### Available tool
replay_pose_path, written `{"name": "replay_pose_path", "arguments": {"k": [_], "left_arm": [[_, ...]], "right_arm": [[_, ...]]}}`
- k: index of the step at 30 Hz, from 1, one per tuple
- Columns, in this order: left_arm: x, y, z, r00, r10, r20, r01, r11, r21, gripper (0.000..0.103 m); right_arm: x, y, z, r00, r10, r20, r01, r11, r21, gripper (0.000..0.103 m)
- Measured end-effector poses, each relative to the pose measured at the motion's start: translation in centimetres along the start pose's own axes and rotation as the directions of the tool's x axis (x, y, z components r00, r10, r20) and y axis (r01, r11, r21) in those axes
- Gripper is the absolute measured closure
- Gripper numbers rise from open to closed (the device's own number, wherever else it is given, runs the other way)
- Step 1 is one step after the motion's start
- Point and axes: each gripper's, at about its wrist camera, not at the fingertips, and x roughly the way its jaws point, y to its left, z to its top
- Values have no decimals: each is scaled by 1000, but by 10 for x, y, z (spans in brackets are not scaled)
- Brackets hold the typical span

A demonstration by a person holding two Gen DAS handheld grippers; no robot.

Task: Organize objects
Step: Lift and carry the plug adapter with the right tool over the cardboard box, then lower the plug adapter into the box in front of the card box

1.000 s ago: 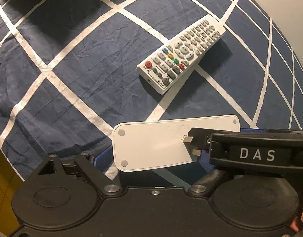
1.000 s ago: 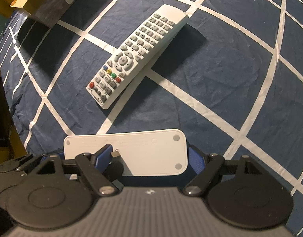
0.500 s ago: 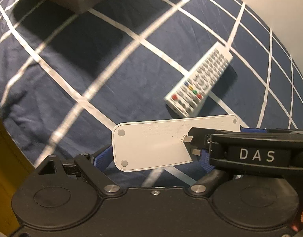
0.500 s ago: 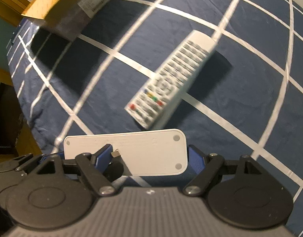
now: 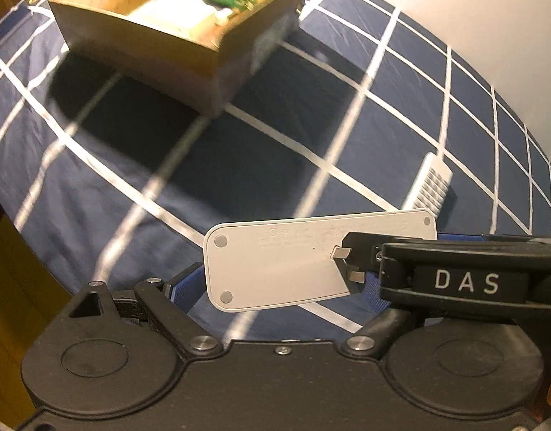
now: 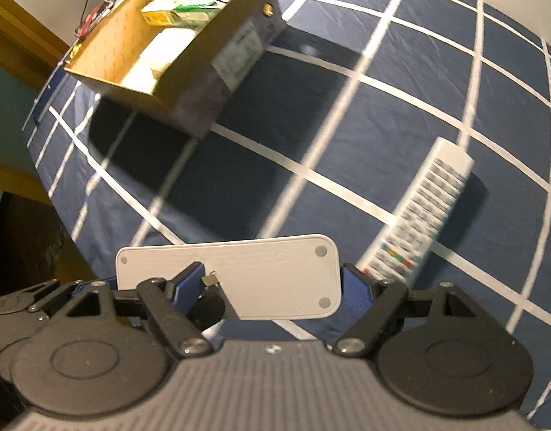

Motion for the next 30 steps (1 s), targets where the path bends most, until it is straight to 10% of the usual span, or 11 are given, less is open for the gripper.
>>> {"name": "replay_pose_path", "arguments": {"k": [15, 30], "left_arm": [[-30, 77, 65, 998, 16, 60, -17, 999, 30, 14], [-40, 60, 136, 991, 48, 123, -53, 998, 39, 14]], "right_arm": [[9, 93, 56, 998, 17, 67, -18, 1000, 10, 22], [-5, 92, 133, 990, 56, 130, -55, 998, -4, 22]]}}
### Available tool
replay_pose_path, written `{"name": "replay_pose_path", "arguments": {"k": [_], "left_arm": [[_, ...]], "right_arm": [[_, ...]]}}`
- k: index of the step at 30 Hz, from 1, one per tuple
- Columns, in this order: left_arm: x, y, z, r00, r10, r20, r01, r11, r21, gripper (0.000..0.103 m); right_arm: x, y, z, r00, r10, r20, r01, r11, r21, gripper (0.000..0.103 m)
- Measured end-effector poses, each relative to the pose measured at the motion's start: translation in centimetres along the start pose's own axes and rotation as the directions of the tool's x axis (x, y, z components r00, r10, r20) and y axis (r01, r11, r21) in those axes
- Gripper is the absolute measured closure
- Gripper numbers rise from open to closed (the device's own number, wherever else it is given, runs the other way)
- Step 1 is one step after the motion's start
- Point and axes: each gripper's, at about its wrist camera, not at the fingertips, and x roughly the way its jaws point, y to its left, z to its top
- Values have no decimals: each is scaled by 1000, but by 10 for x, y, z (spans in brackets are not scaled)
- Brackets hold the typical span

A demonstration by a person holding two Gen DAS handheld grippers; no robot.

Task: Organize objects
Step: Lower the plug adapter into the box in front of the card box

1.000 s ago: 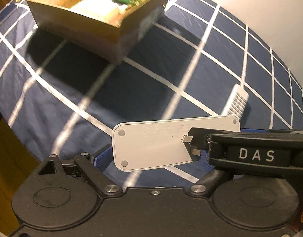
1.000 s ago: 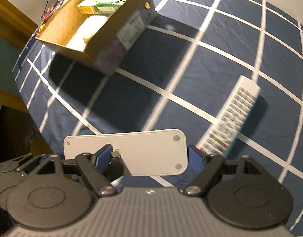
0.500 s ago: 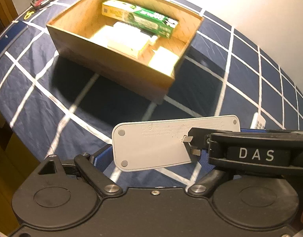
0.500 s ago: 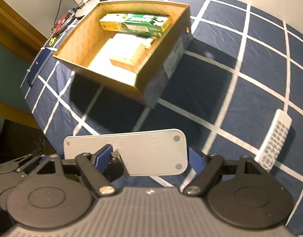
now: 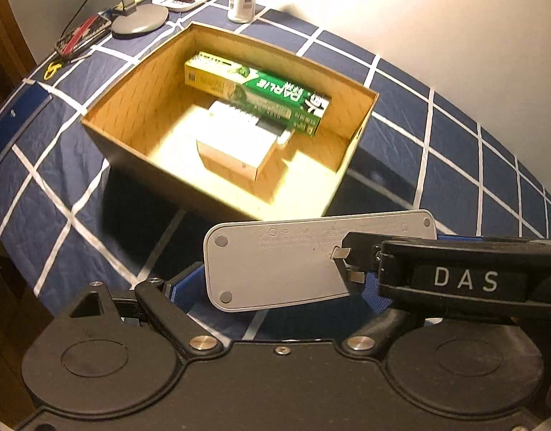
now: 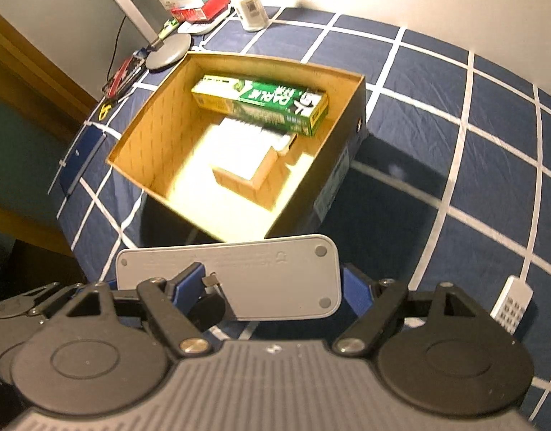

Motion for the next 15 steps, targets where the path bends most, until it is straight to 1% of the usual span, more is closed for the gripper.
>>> {"name": "replay_pose_path", "arguments": {"k": [8, 15], "left_arm": [[15, -12, 35, 1000, 8, -7, -7, 999, 52, 14], [31, -8, 68, 1000, -22, -23, 25, 990, 140, 14]], "right_arm": [[7, -16, 29, 1000, 10, 21, -11, 999, 47, 22], [22, -16, 51, 998, -23, 50, 16, 990, 139, 22]]}}
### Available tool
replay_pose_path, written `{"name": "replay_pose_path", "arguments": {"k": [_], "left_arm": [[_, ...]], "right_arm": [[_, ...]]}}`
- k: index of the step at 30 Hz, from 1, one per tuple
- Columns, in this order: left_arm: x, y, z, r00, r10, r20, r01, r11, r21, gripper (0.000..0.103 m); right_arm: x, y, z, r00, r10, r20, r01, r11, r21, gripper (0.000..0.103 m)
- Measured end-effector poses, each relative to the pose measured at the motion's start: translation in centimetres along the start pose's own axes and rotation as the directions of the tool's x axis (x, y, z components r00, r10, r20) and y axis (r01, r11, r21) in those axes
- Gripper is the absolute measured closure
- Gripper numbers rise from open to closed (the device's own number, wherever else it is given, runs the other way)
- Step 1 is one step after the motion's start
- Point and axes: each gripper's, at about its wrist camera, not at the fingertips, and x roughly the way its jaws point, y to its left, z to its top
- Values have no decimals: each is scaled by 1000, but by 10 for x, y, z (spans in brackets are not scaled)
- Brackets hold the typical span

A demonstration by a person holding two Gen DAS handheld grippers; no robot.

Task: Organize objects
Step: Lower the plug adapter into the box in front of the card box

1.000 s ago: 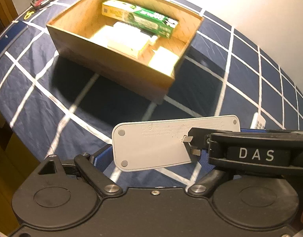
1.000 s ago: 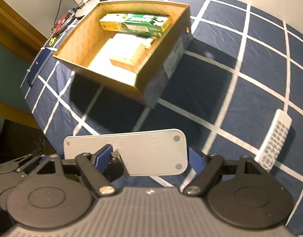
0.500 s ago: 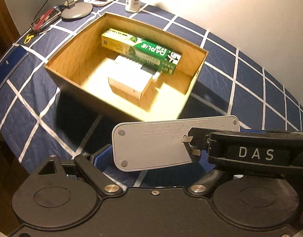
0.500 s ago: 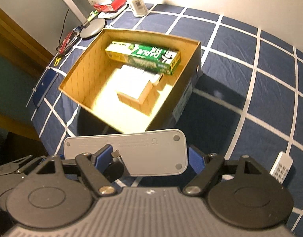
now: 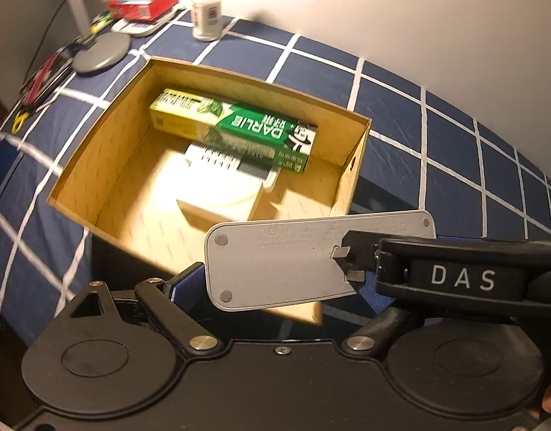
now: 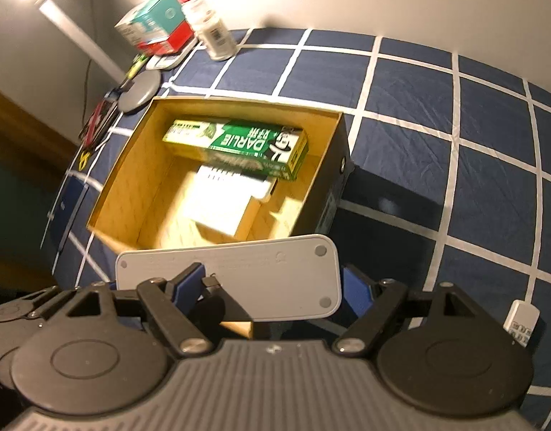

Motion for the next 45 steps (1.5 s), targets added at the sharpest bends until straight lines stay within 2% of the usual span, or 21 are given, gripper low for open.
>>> {"name": "replay_pose_path", "arguments": {"k": [7, 14, 21, 29, 34, 45], "left_arm": [[11, 25, 38, 998, -47, -27, 51, 988, 142, 14], [22, 63, 61, 995, -69, -69, 83, 970, 230, 14], [44, 102, 70, 987, -88, -136, 121, 958, 261, 14], [85, 132, 65, 967, -91, -239, 158, 948, 275, 14], [109, 139, 65, 953, -88, -289, 176, 940, 292, 14], [145, 136, 65, 933, -85, -350, 202, 929, 312, 16]], "right_arm": [[14, 17, 16, 998, -49, 45, 43, 991, 129, 22], [37, 50, 24, 995, -79, 59, 64, 974, 216, 22], [72, 80, 25, 994, -106, 28, 95, 960, 263, 22], [119, 93, 12, 991, -120, -54, 131, 940, 316, 22], [142, 90, 8, 988, -124, -91, 148, 926, 347, 22], [174, 76, 5, 979, -138, -153, 188, 901, 390, 22]]}}
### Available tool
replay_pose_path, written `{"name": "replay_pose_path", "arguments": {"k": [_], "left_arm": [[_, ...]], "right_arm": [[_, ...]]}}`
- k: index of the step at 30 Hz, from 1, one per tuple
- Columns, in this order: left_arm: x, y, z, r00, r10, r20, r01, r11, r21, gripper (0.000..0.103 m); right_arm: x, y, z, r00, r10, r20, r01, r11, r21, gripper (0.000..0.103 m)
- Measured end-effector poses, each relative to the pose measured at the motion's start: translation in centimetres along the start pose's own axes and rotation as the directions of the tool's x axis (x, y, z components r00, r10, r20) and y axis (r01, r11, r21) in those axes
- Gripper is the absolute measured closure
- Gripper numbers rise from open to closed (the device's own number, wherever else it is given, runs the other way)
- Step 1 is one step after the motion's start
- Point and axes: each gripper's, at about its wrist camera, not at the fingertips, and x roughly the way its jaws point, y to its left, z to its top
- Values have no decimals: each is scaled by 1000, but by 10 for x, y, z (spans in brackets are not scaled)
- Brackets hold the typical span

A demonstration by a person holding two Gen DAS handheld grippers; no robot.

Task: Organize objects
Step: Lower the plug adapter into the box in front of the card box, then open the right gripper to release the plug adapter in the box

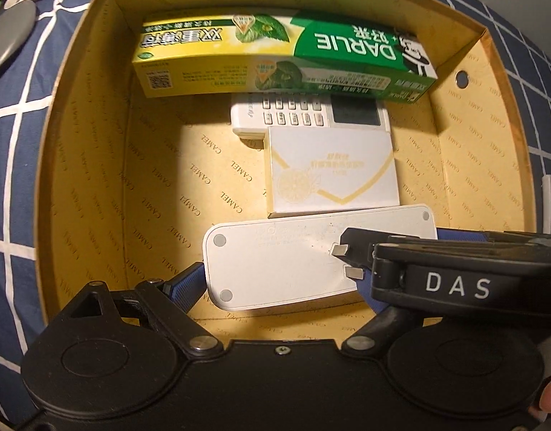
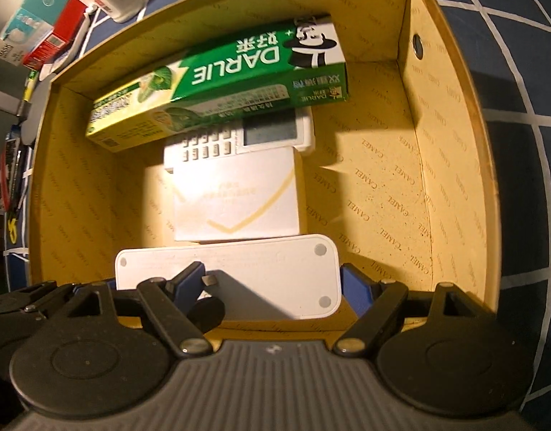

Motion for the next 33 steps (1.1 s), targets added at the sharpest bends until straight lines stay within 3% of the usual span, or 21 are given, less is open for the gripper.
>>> {"name": "replay_pose_path", "arguments": {"k": [21, 33], "left_arm": [[20, 7, 8, 999, -12, -41, 13, 1000, 20, 14], [5, 10, 2, 1000, -18, -6, 18, 1000, 18, 12]], "right_arm": [[20, -1, 6, 998, -38, -55, 41, 998, 39, 22], [11, 5, 8, 998, -42, -36, 44, 998, 39, 22]]}}
